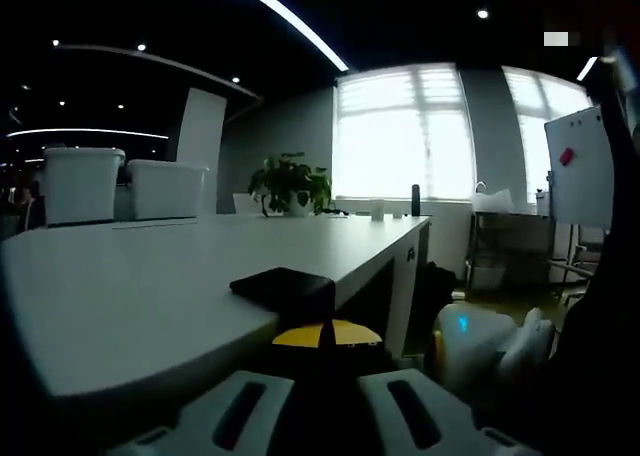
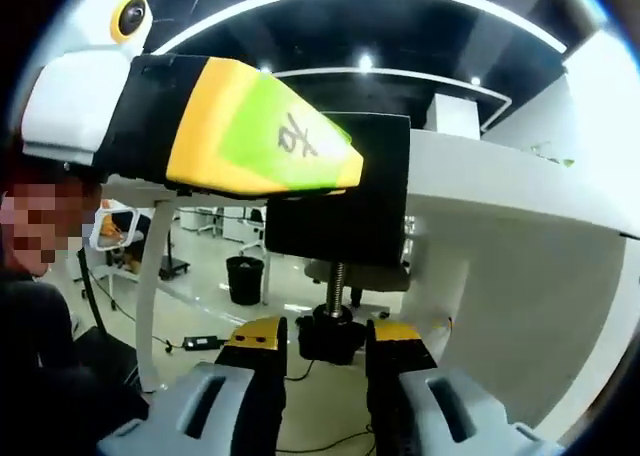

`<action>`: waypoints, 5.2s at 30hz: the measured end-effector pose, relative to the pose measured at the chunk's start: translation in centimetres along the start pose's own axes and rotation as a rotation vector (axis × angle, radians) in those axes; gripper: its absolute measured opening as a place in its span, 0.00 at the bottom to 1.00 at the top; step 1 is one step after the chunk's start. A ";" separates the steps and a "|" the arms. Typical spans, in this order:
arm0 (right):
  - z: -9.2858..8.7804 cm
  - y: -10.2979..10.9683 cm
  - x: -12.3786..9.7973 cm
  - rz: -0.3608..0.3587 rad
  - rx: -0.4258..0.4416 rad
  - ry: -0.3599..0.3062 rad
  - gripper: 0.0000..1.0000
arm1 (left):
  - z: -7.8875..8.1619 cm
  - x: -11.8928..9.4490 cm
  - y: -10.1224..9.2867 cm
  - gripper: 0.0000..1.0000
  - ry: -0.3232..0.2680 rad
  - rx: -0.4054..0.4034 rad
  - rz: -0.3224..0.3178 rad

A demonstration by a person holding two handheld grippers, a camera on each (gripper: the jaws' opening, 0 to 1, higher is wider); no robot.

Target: Clamp the fixed fixture on the desktop, loosen the retaining clip, secure it to the edge of the desk, and tighten the retaining clip.

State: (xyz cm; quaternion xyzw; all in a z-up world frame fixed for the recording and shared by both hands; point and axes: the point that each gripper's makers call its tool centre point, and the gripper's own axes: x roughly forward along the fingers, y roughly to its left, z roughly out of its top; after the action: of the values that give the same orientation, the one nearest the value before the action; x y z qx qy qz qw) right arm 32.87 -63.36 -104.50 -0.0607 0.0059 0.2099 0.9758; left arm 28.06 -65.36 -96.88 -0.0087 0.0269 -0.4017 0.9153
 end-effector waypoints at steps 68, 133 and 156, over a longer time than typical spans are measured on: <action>-2.7 -0.6 -2.0 0.217 -0.057 -0.062 0.71 | -0.6 0.3 0.2 0.01 0.038 0.038 0.053; -1.3 0.5 0.0 0.291 -0.087 -0.057 0.82 | -0.7 0.2 0.1 0.01 0.076 0.091 0.055; -0.5 0.0 1.1 -0.038 0.050 -0.025 0.41 | -0.6 0.1 0.3 0.01 0.032 0.055 0.019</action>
State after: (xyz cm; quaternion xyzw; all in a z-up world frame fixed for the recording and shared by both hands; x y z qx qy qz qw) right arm 33.82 -62.95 -105.04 -0.0336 -0.0021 0.1921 0.9808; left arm 28.28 -65.23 -97.53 0.0233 0.0305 -0.3938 0.9184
